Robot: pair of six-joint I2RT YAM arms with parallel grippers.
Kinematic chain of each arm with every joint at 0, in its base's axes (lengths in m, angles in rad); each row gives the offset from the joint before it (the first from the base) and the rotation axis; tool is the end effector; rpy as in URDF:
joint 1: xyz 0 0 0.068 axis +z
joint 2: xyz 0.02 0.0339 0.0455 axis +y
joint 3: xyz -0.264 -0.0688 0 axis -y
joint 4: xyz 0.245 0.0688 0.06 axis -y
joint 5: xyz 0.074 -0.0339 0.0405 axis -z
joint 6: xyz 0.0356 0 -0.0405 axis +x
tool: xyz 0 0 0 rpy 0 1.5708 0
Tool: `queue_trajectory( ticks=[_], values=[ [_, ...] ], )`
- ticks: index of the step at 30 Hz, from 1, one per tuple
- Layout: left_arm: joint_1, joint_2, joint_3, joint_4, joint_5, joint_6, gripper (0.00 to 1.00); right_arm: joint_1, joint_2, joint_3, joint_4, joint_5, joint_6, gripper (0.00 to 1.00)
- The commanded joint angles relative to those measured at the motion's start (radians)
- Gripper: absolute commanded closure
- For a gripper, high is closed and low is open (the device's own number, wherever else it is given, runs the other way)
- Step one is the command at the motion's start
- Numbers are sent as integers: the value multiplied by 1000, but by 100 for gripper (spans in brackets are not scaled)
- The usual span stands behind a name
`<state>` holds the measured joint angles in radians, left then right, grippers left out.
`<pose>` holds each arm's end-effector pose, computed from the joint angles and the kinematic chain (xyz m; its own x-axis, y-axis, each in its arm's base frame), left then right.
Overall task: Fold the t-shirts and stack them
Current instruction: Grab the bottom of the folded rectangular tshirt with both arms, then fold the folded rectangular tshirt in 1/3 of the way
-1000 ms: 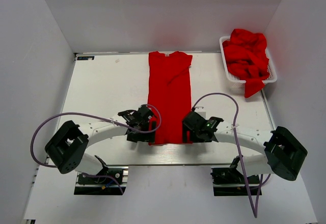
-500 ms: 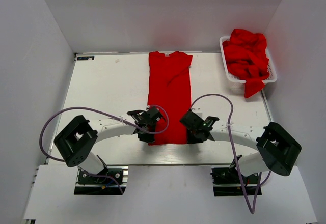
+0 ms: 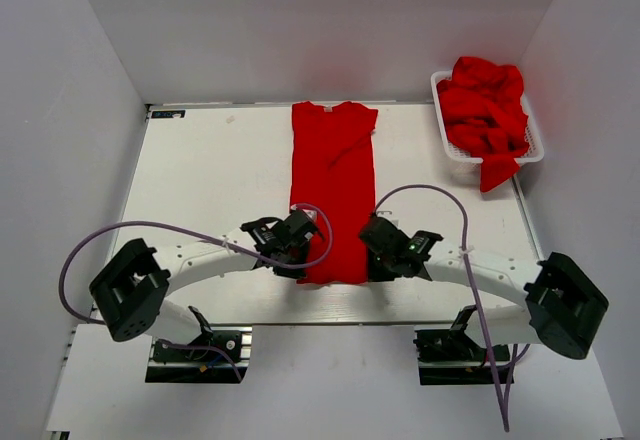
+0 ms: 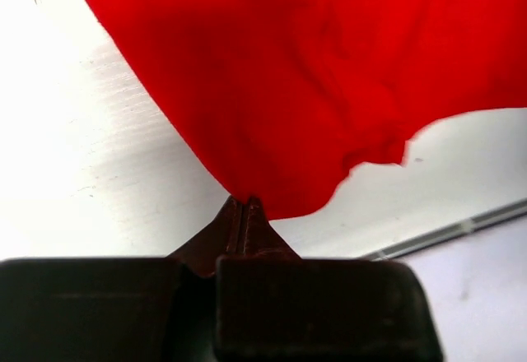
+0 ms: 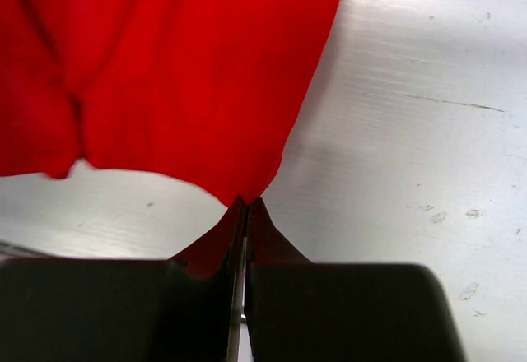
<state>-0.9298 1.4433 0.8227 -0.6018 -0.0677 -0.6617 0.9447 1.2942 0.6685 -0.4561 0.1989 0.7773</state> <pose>0.1562 -0.2054 0.1788 -0.9263 0.2164 -0.3084 0.2746 0.9482 -0.1596 0.1421 0.1845 0.1765 -0.8877 -0.0543 -0.4572 -0.1646 0.9648 0.2051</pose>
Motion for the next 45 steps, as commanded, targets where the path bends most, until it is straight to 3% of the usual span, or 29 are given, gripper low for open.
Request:
queue_trajectory(
  ticks=[1,8,14,21,32,45],
  values=[
    [-15,-79,-5,5,19,-4,100,9,-65,-15,-10,-29,20,100],
    [-4,-55,68,-87,-33,-36,100,5,-99,25,-62,77,5,100],
    [26,54,263,-156,-132,-36,100,-7,-58,115,-76,194,-27,100],
    [140,147,378,-224,-182,-15,100,-52,54,230,-93,318,-70,100],
    [285,267,538,-144,-110,132,100,-194,212,394,54,238,-289,100],
    [388,390,708,-69,-80,246,100,-349,370,601,105,114,-392,100]
  ],
)
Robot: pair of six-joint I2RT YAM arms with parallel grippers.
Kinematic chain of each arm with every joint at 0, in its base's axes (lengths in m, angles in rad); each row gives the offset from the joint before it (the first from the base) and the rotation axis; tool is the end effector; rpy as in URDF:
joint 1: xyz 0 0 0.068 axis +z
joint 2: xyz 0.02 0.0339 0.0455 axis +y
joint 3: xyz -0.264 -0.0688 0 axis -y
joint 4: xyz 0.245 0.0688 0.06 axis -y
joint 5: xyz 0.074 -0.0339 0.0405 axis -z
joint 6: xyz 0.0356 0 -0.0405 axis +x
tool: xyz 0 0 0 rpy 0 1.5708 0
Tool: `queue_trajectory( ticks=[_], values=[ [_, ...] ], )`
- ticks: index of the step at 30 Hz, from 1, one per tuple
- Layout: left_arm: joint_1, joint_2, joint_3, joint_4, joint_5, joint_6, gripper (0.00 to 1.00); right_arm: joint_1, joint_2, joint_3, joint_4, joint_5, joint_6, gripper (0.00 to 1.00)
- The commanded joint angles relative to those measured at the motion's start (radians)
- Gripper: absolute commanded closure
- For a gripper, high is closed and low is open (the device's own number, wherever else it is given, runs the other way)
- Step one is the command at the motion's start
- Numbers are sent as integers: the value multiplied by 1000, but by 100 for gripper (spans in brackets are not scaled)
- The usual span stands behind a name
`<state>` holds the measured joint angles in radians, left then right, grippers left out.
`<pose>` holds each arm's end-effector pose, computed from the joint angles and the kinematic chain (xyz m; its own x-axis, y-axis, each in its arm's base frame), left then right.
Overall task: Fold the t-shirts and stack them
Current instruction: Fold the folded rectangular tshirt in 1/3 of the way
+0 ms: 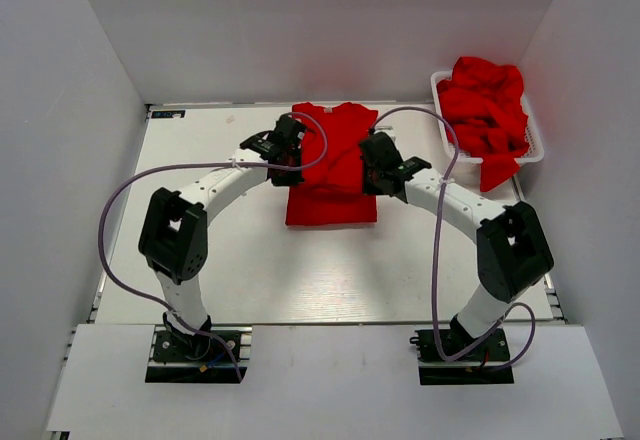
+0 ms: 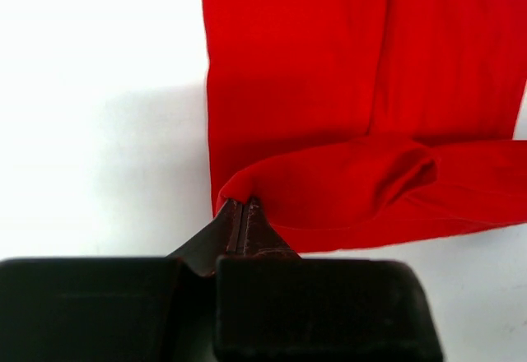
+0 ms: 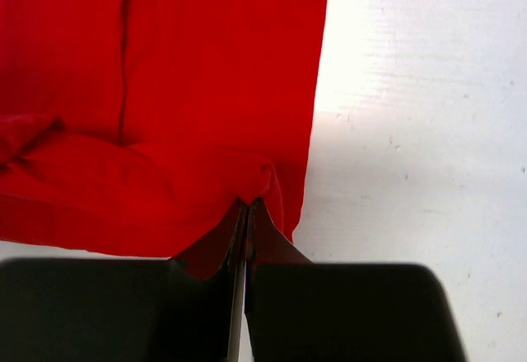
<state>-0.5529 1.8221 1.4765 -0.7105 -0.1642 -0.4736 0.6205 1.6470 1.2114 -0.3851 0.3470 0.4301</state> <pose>0.3351 -0.2000 0.2477 -0.8643 0.0046 -0.5030 0.0623 0.9932 -0.0979 0.3006 0.1999 0.2491 -0.6904 -0.0114 -0.7234 -0.0774 0.9953 0.0581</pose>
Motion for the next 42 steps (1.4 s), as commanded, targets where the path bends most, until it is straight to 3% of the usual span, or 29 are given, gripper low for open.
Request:
queue_trajectory(
  ticks=[1,16,42],
  values=[
    [21,11,54,66,26,70,100,-28,25,68,37,-39,-45,100],
    [68,141,157,149,3,121,100,-113,180,212,68,-183,-102,100],
    [107,284,249,278,48,188,100,-200,353,369,43,-232,-148,100]
  ],
)
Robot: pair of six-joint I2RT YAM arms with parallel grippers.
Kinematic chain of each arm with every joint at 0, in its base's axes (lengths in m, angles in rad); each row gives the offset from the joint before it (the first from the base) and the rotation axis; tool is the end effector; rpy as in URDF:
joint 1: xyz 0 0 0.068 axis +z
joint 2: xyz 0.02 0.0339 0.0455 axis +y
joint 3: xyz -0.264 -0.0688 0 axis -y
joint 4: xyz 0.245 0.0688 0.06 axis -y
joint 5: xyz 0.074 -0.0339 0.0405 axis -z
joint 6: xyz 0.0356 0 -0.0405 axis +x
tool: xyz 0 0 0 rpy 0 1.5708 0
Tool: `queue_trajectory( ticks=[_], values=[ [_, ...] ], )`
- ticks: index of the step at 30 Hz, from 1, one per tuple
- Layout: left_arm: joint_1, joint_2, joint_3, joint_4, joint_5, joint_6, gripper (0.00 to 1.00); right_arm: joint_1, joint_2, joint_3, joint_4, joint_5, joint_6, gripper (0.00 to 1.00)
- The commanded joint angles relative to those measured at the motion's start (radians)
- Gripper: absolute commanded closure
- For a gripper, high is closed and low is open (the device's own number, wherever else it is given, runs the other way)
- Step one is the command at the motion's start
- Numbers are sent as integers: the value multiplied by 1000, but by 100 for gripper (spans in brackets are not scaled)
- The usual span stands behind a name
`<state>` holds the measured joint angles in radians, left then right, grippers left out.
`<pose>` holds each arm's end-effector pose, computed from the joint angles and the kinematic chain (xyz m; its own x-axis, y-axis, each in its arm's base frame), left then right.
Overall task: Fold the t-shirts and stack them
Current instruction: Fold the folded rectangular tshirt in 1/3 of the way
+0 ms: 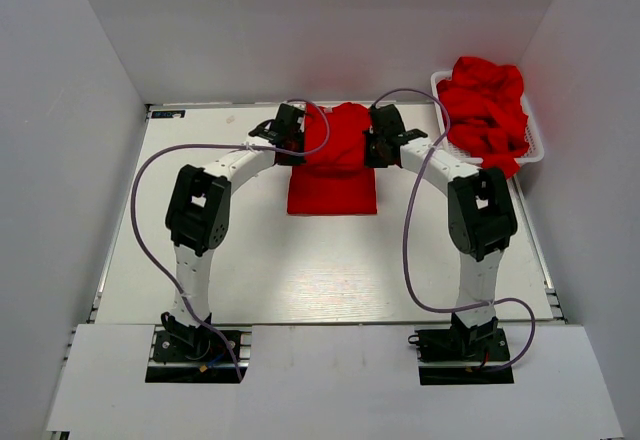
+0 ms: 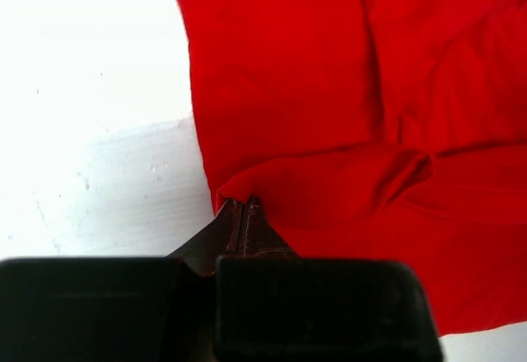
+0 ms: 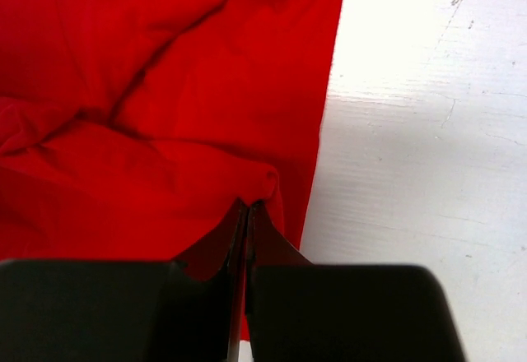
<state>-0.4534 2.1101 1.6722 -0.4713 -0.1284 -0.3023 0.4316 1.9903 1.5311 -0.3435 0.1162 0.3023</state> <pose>0.4246 -0.2018 0.2042 -0.7854 0.0542 -0.6166 0.1360 0.9869 -0.0865 0.4102 0.1844 0.2211 -0.7256 -0.0086 -0.6881 -0.1323 0.9830 0.1272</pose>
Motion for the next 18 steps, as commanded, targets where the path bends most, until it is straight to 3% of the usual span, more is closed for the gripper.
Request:
queue_trajectory(
  ticks=[1,13,14,15,16,17,18],
  values=[
    [7,10,69,24,12,17,100,-11,18,61,3,2,-20,100],
    [7,64,115,-1,-22,8,100,-30,82,119,-18,7,-22,100],
    [7,76,132,-12,-22,8,100,-31,87,123,-20,2,-23,79],
    [16,76,142,-24,-22,8,98,-33,88,135,-29,-4,-20,70],
    [16,76,152,-45,-22,8,88,-31,88,138,-29,-10,-20,61],
    [16,76,164,-46,-22,-3,58,-31,88,144,-32,-26,-34,41],
    [16,76,164,-56,-31,-3,39,-34,87,155,-32,-35,-35,32]
  ],
)
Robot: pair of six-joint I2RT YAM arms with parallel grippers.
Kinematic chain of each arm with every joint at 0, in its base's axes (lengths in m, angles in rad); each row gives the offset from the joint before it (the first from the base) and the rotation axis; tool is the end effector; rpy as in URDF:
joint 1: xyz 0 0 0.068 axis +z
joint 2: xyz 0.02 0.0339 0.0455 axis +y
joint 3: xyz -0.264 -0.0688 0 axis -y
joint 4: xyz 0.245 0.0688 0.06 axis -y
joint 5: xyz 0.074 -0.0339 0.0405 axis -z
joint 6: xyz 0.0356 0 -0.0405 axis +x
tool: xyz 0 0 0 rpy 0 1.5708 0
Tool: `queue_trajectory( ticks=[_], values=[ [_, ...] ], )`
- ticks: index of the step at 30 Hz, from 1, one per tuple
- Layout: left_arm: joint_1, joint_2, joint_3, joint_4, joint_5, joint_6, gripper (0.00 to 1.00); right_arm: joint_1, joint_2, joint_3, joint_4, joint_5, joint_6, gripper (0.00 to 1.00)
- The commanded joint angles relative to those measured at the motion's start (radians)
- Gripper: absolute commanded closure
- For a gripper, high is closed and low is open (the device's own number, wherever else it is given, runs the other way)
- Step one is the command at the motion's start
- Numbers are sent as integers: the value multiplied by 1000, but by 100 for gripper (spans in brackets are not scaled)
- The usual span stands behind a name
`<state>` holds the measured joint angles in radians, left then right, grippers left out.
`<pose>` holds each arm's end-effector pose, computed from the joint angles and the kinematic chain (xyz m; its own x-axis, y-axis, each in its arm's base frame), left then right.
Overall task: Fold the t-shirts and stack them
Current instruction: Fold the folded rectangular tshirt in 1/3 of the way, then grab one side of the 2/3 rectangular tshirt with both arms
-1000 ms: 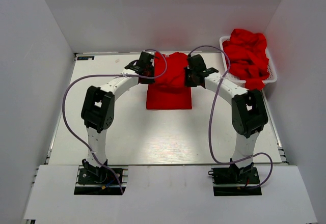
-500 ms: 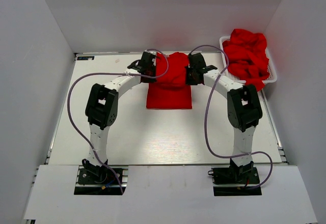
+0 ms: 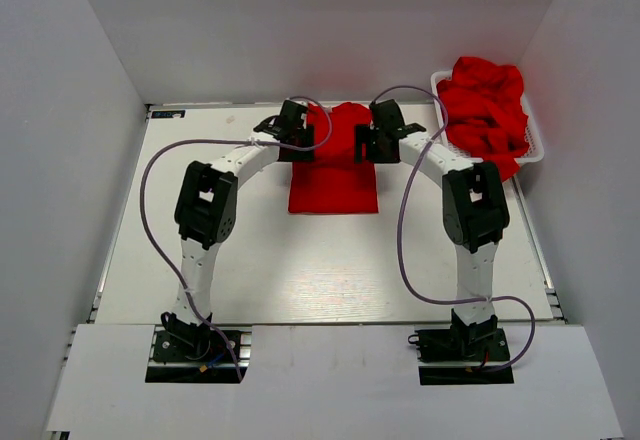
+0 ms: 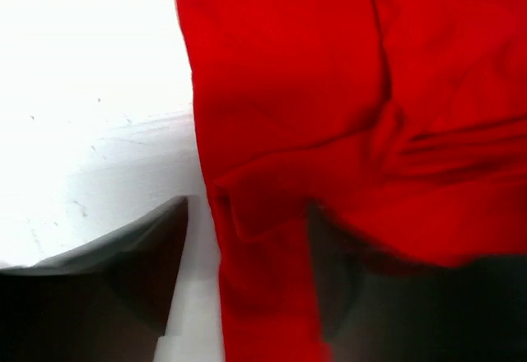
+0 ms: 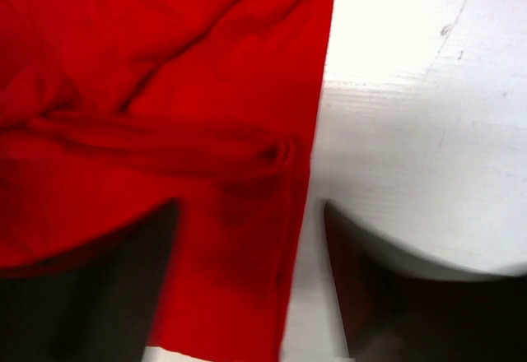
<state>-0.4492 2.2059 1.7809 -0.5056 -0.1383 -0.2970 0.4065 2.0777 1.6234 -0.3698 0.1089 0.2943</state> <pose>0.4434 -0.2083 0.1920 -0.7950 0.0614 -0.6036 0.1289 0.9892 -0.0691 0.4323 0.1819 0.2104 -0.7395 -0.0044 -0.6732 -0.1157 0.9859 0.1207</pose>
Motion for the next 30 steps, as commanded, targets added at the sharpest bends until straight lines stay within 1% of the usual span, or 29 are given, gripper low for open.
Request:
queue_trajectory(
  ticks=[1,2,4,7,11,13,14,15,16,17,19,20,21,23,24,26,30],
  values=[
    [12,-35,55,-22,-21,-8,25,-6,-4,69,-17,-32,-29,17],
    [12,-44,55,-22,-21,-17,0,-8,-8,87,-43,-31,-27,10],
    [12,-80,55,-34,-30,-17,0,-6,-24,98,-50,-31,-24,10],
    [12,-138,45,-34,-52,-17,0,-5,-67,72,-49,-40,-27,10],
    [12,-230,-47,-34,-72,-17,0,0,-152,17,-55,-52,-20,10],
    [12,-267,-99,-44,-72,-17,0,0,-197,-29,-54,-52,-12,10],
    [12,-285,-116,-57,-72,-17,0,-1,-214,-89,-51,-52,-1,10],
    [12,-325,-136,-68,-72,-17,0,0,-259,-111,-40,-52,3,10],
    [12,-345,-184,-68,-60,-30,0,2,-277,-134,-40,-63,11,10],
    [3,-366,-211,-68,-47,-30,0,2,-312,-210,-37,-64,20,10],
    [3,-428,-294,-68,-27,-40,0,3,-359,-258,-12,-75,32,10],
    [-9,-446,-319,-57,-27,-40,0,3,-389,-325,-5,-77,45,10],
    [-9,-465,-366,-57,-27,-50,0,6,-418,-345,3,-77,54,10],
    [-19,-488,-412,-57,15,-71,0,8,-450,-429,20,-80,80,10],
    [-19,-503,-460,-35,25,-80,0,9,-476,-448,38,-77,98,10],
    [-19,-514,-503,-25,38,-91,0,14,-484,-516,74,-75,120,10],
    [-19,-505,-532,-11,49,-111,0,22,-455,-516,81,-52,126,10]
  ],
)
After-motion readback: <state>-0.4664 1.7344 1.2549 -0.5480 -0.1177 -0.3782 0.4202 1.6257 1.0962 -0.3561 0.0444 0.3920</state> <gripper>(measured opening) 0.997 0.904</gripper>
